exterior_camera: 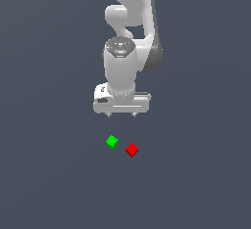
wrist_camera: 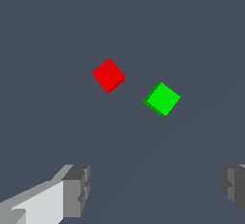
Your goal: Stack the red cube on top of the green cube.
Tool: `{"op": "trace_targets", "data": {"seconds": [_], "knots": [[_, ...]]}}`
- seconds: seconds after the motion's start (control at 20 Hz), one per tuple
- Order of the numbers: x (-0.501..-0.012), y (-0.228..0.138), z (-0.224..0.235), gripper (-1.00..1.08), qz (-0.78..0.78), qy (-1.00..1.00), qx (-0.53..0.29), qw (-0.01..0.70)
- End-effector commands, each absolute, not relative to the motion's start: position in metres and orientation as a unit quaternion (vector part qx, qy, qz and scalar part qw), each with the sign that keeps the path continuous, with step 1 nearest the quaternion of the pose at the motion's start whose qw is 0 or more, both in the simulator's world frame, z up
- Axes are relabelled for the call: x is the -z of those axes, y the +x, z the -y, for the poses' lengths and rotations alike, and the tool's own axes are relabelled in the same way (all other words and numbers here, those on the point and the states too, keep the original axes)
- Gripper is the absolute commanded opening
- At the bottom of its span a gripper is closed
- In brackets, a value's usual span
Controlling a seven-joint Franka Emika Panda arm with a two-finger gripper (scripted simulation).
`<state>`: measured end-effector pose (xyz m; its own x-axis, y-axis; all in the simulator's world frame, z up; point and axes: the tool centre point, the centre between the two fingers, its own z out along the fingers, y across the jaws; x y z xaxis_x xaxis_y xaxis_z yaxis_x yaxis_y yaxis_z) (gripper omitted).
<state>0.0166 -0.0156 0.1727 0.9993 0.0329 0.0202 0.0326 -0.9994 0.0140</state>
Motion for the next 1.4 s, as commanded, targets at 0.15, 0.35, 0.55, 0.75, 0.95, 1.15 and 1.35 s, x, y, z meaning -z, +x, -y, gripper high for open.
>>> {"op": "trace_targets", "data": {"seconds": [0.15, 0.35, 0.55, 0.75, 0.95, 1.15, 1.35], "knots": [[-0.159, 0.030, 0.014, 1.00, -0.062, 0.998, -0.009, 0.006], [-0.144, 0.044, 0.011, 1.00, -0.112, 0.994, -0.008, 0.004], [-0.126, 0.061, 0.005, 1.00, -0.171, 0.985, -0.006, 0.003], [-0.108, 0.078, -0.003, 1.00, -0.231, 0.973, -0.004, 0.002], [-0.093, 0.091, -0.012, 1.00, -0.281, 0.960, -0.003, 0.001], [-0.082, 0.100, -0.020, 1.00, -0.319, 0.948, -0.002, 0.000], [-0.074, 0.105, -0.026, 1.00, -0.344, 0.939, -0.001, 0.000]]}}
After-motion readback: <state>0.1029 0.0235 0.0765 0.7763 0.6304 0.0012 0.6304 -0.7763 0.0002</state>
